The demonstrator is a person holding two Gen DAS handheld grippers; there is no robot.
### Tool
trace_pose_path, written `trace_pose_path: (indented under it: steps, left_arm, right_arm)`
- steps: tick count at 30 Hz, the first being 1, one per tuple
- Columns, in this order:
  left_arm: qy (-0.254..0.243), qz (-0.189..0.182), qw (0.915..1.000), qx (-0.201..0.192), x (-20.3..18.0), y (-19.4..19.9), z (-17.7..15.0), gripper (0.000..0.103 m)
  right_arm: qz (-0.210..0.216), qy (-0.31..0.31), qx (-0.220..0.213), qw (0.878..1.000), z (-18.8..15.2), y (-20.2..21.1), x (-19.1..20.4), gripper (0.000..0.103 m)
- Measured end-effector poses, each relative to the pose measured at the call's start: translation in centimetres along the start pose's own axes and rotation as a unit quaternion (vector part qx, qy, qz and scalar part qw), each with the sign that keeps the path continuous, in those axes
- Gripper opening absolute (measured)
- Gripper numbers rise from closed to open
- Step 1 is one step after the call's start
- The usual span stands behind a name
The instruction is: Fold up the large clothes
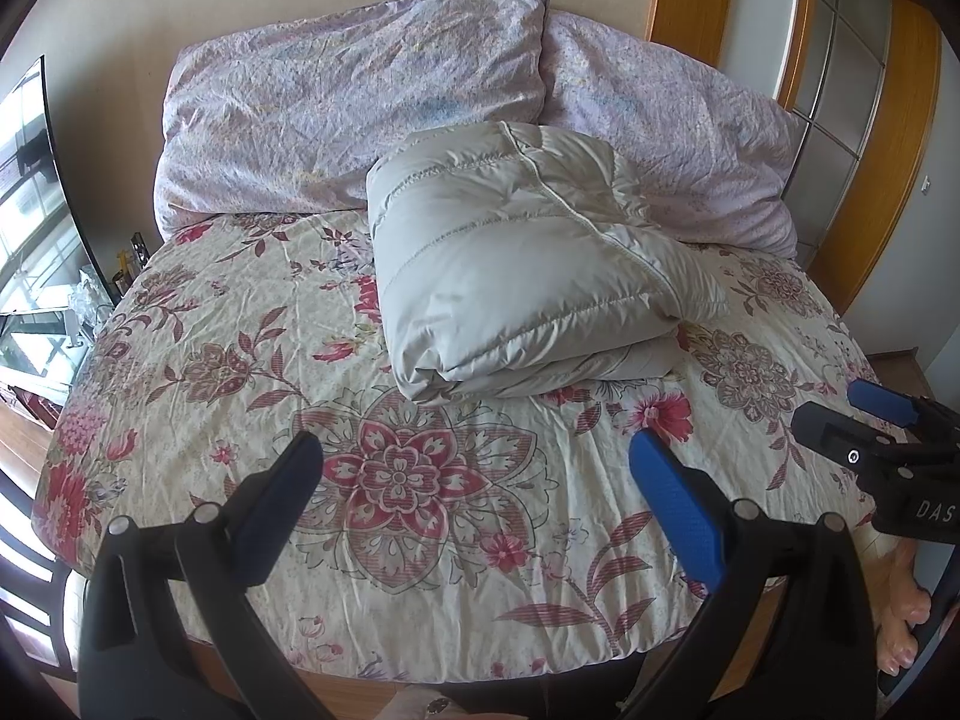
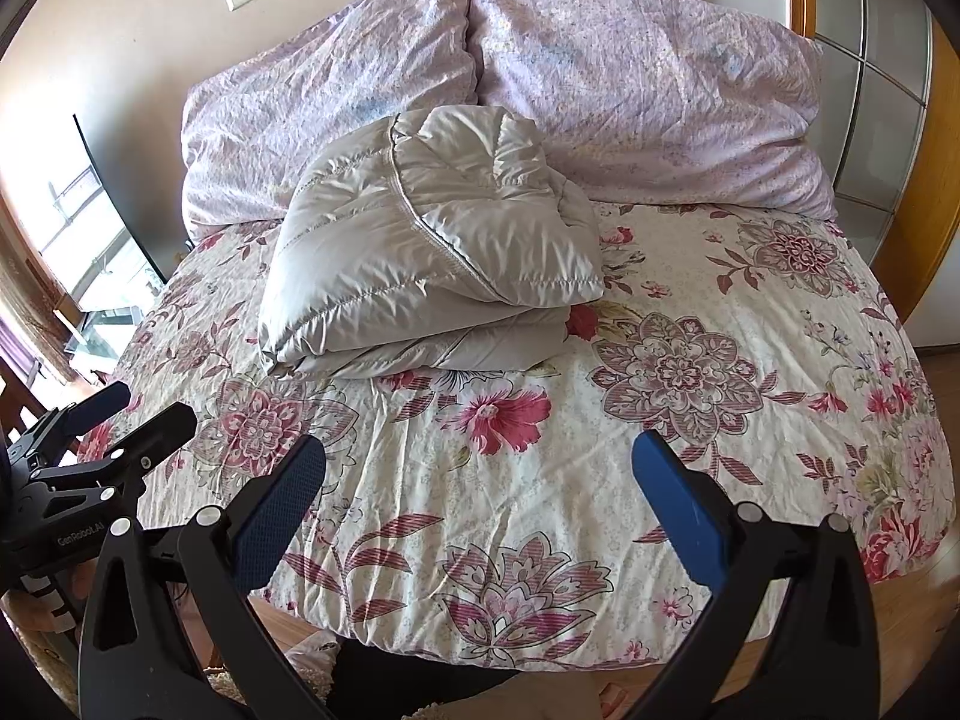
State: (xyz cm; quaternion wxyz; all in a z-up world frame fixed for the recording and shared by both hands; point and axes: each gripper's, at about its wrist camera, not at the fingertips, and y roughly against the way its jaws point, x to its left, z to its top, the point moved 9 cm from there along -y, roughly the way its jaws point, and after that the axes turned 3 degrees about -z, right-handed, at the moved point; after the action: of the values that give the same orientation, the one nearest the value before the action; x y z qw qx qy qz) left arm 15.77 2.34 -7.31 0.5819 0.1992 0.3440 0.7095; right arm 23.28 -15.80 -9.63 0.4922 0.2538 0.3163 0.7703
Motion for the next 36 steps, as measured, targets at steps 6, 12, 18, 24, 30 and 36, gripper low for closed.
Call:
trace_pose_path:
  steps: [6,12,18,24,30,36]
  left_arm:
    - [-0.001,-0.003,1.0000,0.002,-0.12,-0.29,-0.02,0.101]
    - [-0.002,-0.005,1.0000,0.002,-0.22,-0.38,0.02,0.101]
    - [-0.002,-0.005,1.0000,0.002,-0.31,-0.38,0.02,0.101]
    - [-0.004,-0.006,1.0000,0.004,-0.47,-0.49,-0.02,0.101]
    - [-0.004,-0.006,1.0000,0.004,-0.45,-0.51,-0.01,0.101]
    - [-0.007,-0.008,0.9999,0.004,-0.65,-0.59,0.11,0.101]
  right_arm:
    - [0.000,-0.002,0.001,1.000,0.09,-0.07,-0.11,0.102]
    - [0.001,-0.002,0.002,1.000,0.10,-0.13,-0.11,0.102]
    - [0.001,-0.002,0.001,1.000,0.11,-0.16,-0.10,0.102]
    - [0.002,0.000,0.002,1.000,0.09,-0.39,-0.02,0.102]
    - [0.003,-0.001,0.003,1.000,0.05,-0.43,0.06,0.102]
    - [0.005,0.000,0.003,1.000,-0.04,-0.55,0.11,0.102]
